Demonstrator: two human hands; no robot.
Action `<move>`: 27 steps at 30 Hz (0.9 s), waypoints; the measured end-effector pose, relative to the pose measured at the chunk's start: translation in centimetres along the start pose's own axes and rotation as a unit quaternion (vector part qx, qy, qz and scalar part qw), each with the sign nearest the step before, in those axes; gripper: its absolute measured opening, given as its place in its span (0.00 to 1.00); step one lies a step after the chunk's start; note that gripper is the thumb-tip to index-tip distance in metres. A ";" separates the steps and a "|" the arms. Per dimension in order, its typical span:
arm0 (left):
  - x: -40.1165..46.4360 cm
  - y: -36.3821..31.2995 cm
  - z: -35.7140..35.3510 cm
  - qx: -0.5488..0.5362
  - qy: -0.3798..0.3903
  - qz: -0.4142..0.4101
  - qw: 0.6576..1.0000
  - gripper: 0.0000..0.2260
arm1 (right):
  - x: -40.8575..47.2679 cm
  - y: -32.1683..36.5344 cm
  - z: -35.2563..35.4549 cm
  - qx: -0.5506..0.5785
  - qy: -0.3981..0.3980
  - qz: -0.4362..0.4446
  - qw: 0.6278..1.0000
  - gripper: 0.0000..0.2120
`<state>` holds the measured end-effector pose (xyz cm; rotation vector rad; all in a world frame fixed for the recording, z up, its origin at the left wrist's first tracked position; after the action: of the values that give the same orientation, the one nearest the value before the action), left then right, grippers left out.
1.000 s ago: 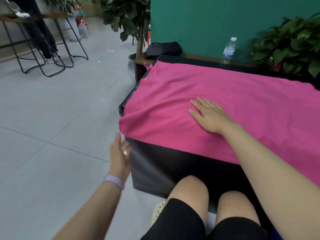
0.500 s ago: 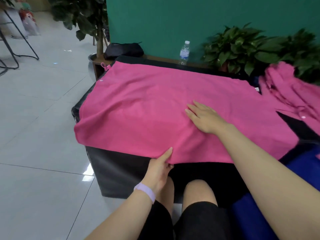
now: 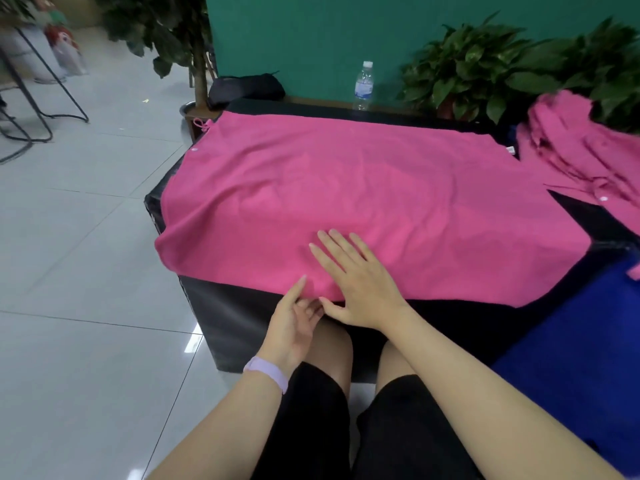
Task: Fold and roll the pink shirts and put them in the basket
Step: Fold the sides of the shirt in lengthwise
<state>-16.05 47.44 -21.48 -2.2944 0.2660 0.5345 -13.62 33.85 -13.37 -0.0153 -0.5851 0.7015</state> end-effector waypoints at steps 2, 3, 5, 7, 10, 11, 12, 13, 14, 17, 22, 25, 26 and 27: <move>-0.3 -2.0 1.4 -0.036 -0.032 -0.012 0.999 0.29 | -0.4 0.2 -0.7 -0.031 0.028 0.009 0.999 0.45; -0.5 -3.3 1.9 -0.060 -0.042 -0.026 0.997 0.29 | -0.6 0.4 -1.0 -0.049 0.040 0.013 0.998 0.45; -0.7 -6.2 2.5 -0.108 -0.052 -0.058 0.991 0.24 | -1.0 0.9 -1.5 -0.081 0.038 0.011 0.996 0.43; -0.9 -8.6 2.9 -0.147 -0.067 -0.078 0.984 0.20 | -1.4 1.1 -1.5 -0.097 0.018 0.000 0.995 0.42; -1.5 -11.7 4.9 -0.176 -0.112 -0.111 0.972 0.14 | -2.0 1.2 -1.4 -0.110 0.011 -0.003 0.994 0.43; -1.7 -12.4 5.9 -0.177 -0.128 -0.121 0.968 0.11 | -2.4 1.2 -1.4 -0.111 0.015 0.000 0.994 0.42; -2.0 -13.0 6.9 -0.176 -0.142 -0.129 0.966 0.07 | -2.9 1.1 -1.3 -0.111 0.019 0.005 0.994 0.41; -2.3 -13.3 7.8 -0.180 -0.155 -0.132 0.962 0.05 | -3.5 0.9 -1.2 -0.113 0.022 0.011 0.993 0.40; -2.6 -13.6 8.6 -0.185 -0.167 -0.137 0.959 0.05 | -4.1 0.6 -1.0 -0.115 0.024 0.019 0.993 0.39; -3.5 -14.4 9.6 -0.203 -0.176 -0.136 0.954 0.01 | -5.2 -0.1 -0.2 -0.116 0.026 0.031 0.992 0.37; -4.3 -16.7 9.9 -0.094 -0.231 -0.186 0.951 0.11 | -3.9 0.7 0.7 -0.106 0.013 0.016 0.994 0.39; -4.9 -17.5 10.9 -0.050 -0.258 -0.233 0.936 0.12 | -1.9 2.8 0.0 -0.108 0.022 -0.008 0.994 0.46; -5.2 -17.7 11.1 -0.031 -0.253 -0.246 0.935 0.12 | -1.3 3.6 -0.3 -0.112 0.018 -0.012 0.993 0.47; -5.4 -17.8 11.3 -0.013 -0.244 -0.257 0.935 0.12 | -0.7 4.3 -0.5 -0.115 0.013 -0.019 0.993 0.47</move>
<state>-18.10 68.14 -14.90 -2.0542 -0.5711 0.8002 -16.31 36.82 -15.01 -0.2265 -0.6366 0.5943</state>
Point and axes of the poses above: each hand's wrist, its own x-axis towards the middle knuckle, its own z-axis out of the back of the hand, y = z × x, the point moved 3 cm from there along x, towards the middle knuckle, and after that the axes turned 11 degrees about -y, right-handed, at the moved point
